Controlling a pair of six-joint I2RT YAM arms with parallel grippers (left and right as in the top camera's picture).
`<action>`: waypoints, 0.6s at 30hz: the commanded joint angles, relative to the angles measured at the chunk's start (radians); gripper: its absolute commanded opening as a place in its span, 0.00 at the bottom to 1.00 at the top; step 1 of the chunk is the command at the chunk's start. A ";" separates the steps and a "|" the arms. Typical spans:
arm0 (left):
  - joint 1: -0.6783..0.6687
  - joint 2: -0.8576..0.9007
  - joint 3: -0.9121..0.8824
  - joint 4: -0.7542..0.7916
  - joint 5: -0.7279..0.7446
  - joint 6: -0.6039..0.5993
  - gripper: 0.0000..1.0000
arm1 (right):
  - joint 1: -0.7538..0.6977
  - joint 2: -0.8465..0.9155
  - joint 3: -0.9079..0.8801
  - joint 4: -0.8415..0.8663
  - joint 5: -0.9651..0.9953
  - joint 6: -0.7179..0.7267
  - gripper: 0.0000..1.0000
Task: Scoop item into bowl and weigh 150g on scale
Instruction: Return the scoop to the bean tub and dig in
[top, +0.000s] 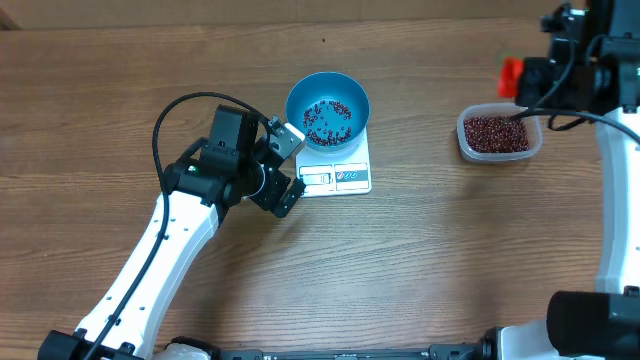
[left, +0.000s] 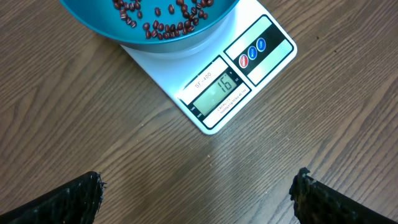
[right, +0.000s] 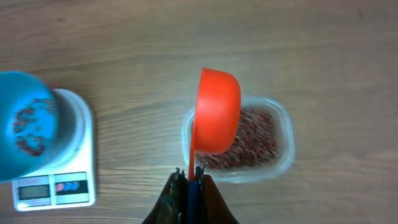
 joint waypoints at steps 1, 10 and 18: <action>0.005 -0.021 -0.003 0.002 0.001 -0.010 1.00 | -0.033 0.040 0.021 -0.032 0.037 -0.006 0.04; 0.005 -0.021 -0.003 0.002 0.001 -0.010 1.00 | -0.042 0.175 0.014 -0.059 0.106 -0.031 0.04; 0.005 -0.021 -0.003 0.002 0.001 -0.010 1.00 | -0.042 0.247 0.010 -0.051 0.143 -0.052 0.04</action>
